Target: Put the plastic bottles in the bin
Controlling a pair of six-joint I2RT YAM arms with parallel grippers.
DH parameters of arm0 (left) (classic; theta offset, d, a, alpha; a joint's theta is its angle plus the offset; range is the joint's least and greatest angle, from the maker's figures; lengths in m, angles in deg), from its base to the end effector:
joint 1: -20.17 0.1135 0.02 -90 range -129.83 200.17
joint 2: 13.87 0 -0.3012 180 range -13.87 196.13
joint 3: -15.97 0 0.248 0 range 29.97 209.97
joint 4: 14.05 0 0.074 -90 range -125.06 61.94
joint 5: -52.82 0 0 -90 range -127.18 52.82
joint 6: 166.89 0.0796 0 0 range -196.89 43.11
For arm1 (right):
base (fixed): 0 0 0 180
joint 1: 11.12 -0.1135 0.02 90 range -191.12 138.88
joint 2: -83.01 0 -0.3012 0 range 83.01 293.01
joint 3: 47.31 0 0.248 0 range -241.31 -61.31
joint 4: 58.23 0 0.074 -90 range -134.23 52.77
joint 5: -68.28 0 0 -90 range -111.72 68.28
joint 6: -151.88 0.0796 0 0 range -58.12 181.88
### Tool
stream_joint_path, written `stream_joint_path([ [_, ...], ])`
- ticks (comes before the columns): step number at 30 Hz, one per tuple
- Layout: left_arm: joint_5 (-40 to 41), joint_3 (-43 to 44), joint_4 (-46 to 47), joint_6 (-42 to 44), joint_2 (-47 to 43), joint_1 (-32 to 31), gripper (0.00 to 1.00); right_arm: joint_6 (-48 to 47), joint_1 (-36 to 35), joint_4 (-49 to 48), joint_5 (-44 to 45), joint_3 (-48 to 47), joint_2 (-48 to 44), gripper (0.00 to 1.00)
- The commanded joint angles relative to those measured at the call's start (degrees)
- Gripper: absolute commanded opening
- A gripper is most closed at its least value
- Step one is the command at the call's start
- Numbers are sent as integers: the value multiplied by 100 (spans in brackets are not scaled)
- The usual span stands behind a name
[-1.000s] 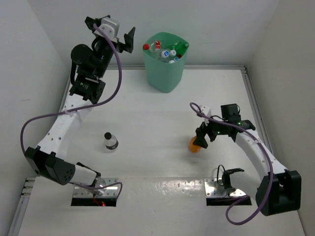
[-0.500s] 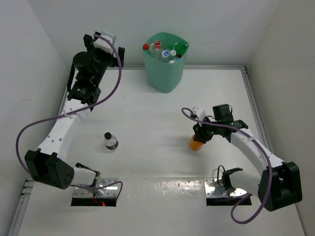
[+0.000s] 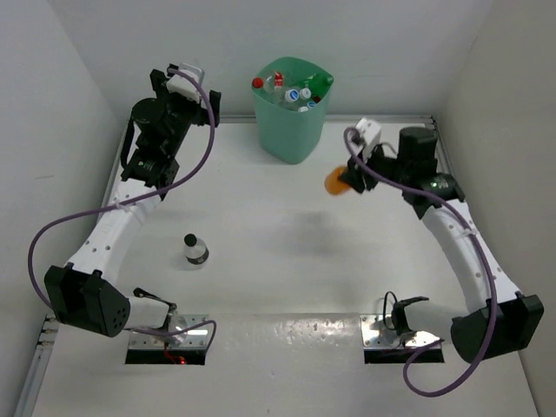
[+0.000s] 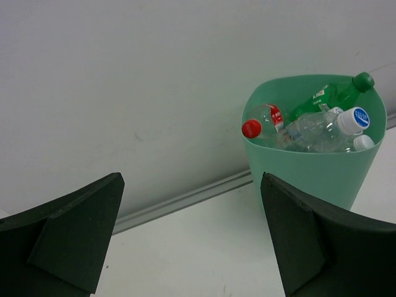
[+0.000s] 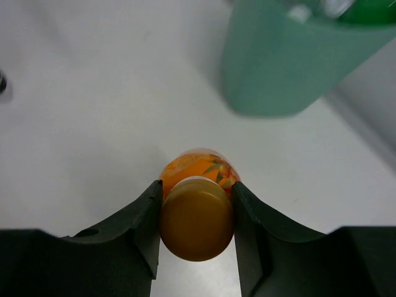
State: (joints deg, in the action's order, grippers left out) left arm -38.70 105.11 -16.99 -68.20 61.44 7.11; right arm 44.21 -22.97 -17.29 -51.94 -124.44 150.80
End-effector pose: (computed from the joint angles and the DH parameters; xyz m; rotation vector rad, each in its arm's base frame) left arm 0.3261 -0.0778 0.4932 0.2824 1.3521 -0.0821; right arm 0.2584 0.0952 0.3578 -0.8231 1.9075 0.4957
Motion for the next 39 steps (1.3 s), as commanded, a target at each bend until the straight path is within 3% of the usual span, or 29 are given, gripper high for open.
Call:
stream_joint_path([
  [1,-41,-112,334,-201,-104,58,100,747,227,-1382,-415,-831,312,12],
  [7,-41,-218,334,-622,-25,58,100,1555,500,-3298,-20,-2727,1736,11],
  [8,-41,-218,334,-710,-25,58,100,1913,526,-3770,172,-2922,2347,11],
  [12,-41,-218,133,-886,89,111,100,2688,640,-4310,297,-4774,3713,11],
  [15,-41,-218,-113,-939,151,163,100,3006,580,-4908,498,-5460,4776,9],
  [20,19,-271,-228,-1000,204,286,100,3173,456,-5847,552,-5798,5778,9],
  [27,20,-210,-412,-1114,423,523,100,3244,228,-6333,780,-6035,6465,11],
  [28,20,-210,-413,-1115,484,524,100,3113,158,-6341,859,-6122,6553,18],
  [29,20,-210,-413,-1176,485,524,100,3034,140,-6315,877,-6158,6589,38],
  [31,-67,-210,-526,-1176,485,524,100,3006,114,-6228,912,-6281,6650,62],
  [33,-199,-210,-641,-1071,485,524,100,2963,79,-6209,947,-6229,6564,76],
  [37,-559,-131,-1176,-563,178,699,100,2866,78,-6148,1114,-6158,6229,83],
  [39,-1084,-8,-2027,58,99,988,100,2795,105,-6104,1079,-6097,6001,83],
])
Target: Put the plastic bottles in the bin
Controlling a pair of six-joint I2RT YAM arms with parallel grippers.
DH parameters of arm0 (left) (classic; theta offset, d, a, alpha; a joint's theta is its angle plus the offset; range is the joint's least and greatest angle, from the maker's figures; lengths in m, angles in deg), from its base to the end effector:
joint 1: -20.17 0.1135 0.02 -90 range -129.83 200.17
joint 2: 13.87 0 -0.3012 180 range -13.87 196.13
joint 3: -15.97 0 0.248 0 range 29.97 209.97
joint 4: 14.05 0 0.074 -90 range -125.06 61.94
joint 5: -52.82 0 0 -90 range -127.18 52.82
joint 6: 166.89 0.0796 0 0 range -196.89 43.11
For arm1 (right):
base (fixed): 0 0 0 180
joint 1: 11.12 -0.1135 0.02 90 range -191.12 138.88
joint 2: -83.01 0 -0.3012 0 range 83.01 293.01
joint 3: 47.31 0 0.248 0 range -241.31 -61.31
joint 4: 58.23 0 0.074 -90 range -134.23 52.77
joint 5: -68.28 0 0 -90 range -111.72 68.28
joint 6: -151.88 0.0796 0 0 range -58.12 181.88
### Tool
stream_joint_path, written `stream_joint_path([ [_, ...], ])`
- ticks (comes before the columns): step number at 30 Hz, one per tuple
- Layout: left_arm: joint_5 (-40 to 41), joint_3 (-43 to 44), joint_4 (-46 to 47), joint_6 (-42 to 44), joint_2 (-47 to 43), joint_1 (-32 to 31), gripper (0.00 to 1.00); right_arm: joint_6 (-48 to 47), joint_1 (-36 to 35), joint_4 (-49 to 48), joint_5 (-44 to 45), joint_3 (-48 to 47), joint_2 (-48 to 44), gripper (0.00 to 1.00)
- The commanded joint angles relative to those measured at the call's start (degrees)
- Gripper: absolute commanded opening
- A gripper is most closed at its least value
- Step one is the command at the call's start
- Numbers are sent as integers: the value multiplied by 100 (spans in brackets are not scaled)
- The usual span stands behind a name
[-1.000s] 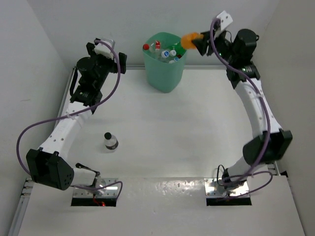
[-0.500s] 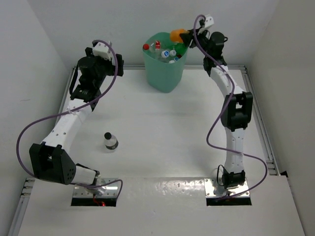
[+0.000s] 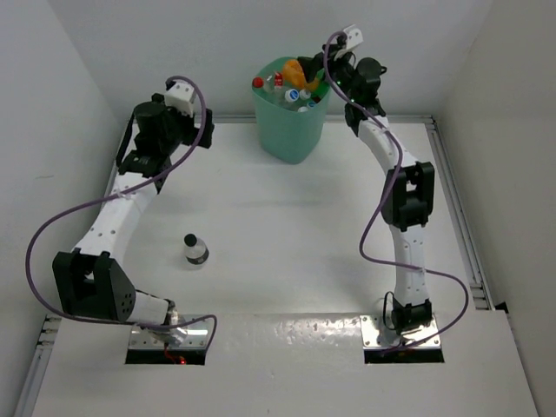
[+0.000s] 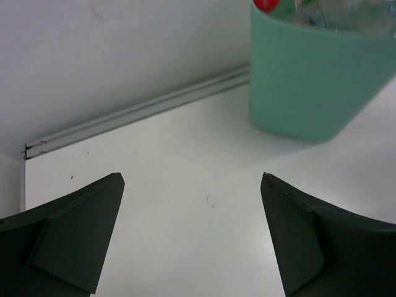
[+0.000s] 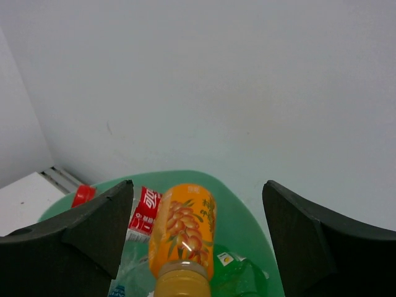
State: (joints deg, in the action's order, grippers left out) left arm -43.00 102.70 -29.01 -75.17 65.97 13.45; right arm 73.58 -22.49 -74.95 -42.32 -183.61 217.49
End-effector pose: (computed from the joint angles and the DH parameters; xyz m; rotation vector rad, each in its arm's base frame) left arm 0.3613 -0.0507 0.4182 0.2013 1.7014 -0.1517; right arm 0.6020 0.1496 0.3835 -0.3122 1.2510 0.5701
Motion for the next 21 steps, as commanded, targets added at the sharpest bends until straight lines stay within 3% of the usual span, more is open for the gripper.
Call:
stream_joint_path([
  [1,-1501,233,-1080,960,-407,521,100,-142,74,-347,100,-58,-755,83],
  [4,-2979,233,-1942,1688,-688,1259,100,-133,267,-286,4,494,-1701,85],
  [8,-3775,233,-3418,3209,-969,1840,98,147,557,-31,-312,1567,-2756,85],
  [12,-3847,181,-5295,5089,-1057,2025,96,8,890,320,-716,3460,-4127,85],
  [17,-3786,-389,-6449,6479,-1057,2078,96,-133,1111,1304,-945,4898,-5410,85],
  [21,-3444,-1049,-6681,7384,-1276,2078,98,139,1532,1980,-1113,5653,-6011,85],
])
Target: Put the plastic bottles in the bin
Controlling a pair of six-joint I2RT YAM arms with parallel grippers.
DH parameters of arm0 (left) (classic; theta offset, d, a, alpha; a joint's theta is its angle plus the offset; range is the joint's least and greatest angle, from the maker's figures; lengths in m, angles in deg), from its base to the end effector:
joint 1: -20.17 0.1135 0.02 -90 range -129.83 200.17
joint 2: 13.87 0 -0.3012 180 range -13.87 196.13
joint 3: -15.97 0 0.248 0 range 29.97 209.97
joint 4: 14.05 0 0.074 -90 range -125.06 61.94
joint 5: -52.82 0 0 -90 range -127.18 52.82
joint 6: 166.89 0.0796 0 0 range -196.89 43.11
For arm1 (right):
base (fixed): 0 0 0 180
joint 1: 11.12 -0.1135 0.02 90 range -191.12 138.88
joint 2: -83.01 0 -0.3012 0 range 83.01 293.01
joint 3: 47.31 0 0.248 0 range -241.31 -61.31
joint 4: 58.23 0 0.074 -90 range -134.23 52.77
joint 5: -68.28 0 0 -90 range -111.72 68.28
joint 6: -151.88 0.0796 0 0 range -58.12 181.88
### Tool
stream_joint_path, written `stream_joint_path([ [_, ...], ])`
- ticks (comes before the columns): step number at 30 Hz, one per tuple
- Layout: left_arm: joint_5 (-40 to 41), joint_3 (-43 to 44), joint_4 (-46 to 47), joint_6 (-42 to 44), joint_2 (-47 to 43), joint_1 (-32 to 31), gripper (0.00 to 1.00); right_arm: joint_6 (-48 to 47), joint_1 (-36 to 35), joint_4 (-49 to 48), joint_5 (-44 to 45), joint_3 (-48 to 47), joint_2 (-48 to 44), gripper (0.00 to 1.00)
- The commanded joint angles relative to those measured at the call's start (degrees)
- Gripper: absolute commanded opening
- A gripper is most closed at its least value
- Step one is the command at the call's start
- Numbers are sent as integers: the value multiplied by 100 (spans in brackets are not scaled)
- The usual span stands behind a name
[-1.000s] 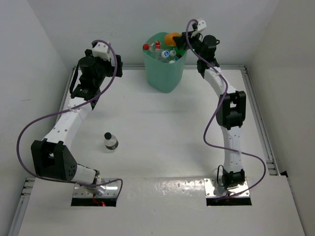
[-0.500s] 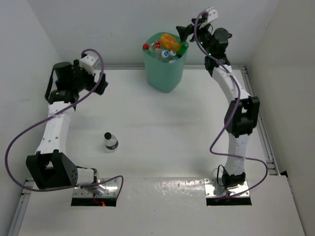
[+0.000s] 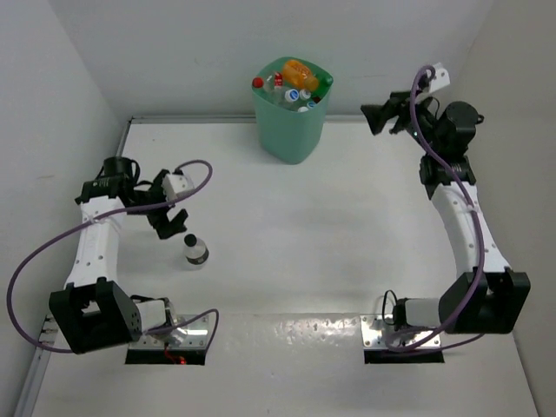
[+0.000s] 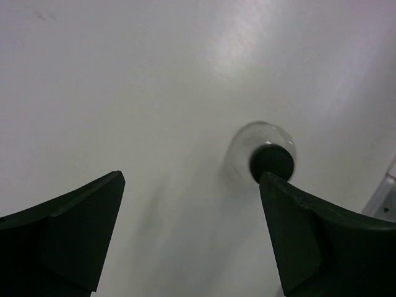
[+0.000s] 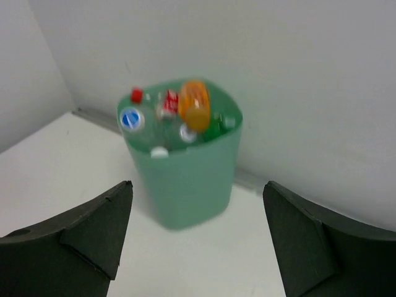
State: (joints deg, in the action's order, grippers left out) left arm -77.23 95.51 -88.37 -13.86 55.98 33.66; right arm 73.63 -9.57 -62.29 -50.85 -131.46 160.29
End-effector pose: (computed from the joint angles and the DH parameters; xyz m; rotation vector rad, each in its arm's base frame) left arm 0.2244 0.0012 0.3161 1.1611 2.0556 -0.3454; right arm 0.3418 0.0295 0.4642 -0.2672 1.3974 0.4973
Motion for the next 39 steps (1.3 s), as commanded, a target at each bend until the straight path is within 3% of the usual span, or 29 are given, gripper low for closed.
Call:
stream_joint_path([
  [1,41,-479,-745,1395,-365,57,98,117,311,830,-304,536,-457,85],
  [4,94,-1016,-806,1843,-778,4,99,21,417,1024,-313,994,-817,85],
  [10,173,-1491,-613,1775,-1078,-277,99,-32,479,1261,-348,1240,-1092,85],
  [18,401,-2010,869,598,-894,-558,99,-32,461,1305,-366,1232,-1057,85],
  [27,288,-2133,1258,475,-481,-787,99,-164,470,1490,-480,1206,-995,83],
  [33,288,-2133,1312,352,-165,-989,88,-199,461,1516,-489,1223,-942,83],
  [39,348,-2080,1426,228,125,-1156,59,-261,470,1508,-472,1267,-943,82],
])
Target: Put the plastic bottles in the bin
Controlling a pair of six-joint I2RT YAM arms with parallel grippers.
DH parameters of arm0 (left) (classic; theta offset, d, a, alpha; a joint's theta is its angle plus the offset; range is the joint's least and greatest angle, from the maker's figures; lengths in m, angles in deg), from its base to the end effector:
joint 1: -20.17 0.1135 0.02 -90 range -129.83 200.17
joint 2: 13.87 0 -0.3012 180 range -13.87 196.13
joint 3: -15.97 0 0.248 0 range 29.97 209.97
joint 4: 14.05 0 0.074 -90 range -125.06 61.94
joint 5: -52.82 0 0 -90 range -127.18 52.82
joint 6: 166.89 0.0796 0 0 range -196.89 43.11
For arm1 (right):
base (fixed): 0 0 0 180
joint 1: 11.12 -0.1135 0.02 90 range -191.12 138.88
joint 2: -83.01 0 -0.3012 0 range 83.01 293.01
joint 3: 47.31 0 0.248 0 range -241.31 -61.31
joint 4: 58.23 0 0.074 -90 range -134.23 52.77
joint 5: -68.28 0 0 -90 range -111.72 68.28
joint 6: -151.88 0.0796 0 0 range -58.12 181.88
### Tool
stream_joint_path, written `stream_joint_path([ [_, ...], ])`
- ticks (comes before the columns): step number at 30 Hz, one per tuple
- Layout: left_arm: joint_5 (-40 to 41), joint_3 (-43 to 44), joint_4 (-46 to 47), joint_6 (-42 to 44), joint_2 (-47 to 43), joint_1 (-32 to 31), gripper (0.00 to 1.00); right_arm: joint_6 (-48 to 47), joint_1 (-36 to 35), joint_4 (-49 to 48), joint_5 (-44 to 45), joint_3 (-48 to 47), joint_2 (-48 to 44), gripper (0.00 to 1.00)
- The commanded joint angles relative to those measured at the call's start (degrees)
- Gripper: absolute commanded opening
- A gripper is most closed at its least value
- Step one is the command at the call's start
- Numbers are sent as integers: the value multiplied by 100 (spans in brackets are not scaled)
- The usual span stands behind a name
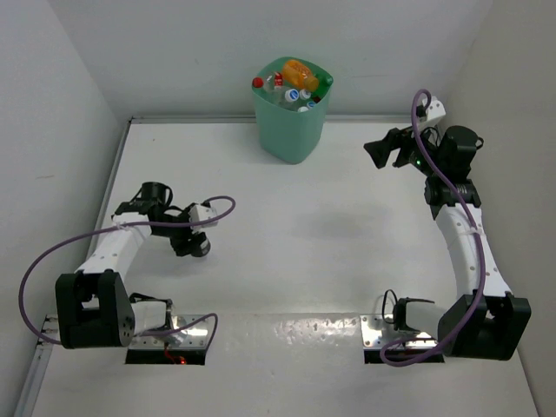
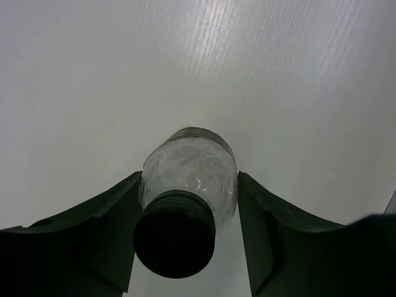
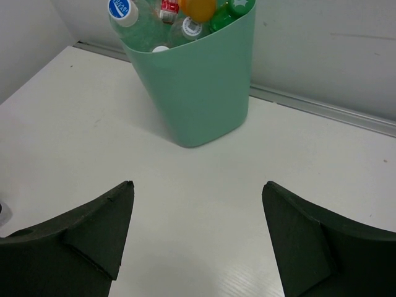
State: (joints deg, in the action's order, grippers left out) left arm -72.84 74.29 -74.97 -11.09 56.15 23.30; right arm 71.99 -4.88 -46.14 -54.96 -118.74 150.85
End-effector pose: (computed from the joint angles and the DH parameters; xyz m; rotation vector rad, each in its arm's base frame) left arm 0.2036 -0.0353 0.2139 1.4111 2.0803 -0.4486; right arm 0.2959 0.0115 0.3872 -0.1878 1.7148 0.5470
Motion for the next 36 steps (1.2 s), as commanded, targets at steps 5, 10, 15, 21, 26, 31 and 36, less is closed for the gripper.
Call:
stream_joint_path([
  [5,-124,873,86,-585,240,-173,47,-158,0,-81,-96,21,-42,82],
  [10,-468,3141,1208,-2593,608,-462,47,-141,17,-55,-104,170,-77,81],
  [15,365,4733,3739,-5558,1276,-945,47,-53,9,-64,-87,215,-33,81],
  [21,1289,5569,5578,-6851,2321,-1535,46,-79,17,24,-69,232,-16,80],
  [26,1448,7220,6010,-6959,3874,-1860,45,-114,61,68,-60,302,19,80],
  [31,2017,8942,5518,-6475,5143,-2151,45,-106,149,42,-60,408,37,80],
  [36,2160,9077,5641,-6273,5636,-2326,46,-97,211,16,-60,540,28,80],
])
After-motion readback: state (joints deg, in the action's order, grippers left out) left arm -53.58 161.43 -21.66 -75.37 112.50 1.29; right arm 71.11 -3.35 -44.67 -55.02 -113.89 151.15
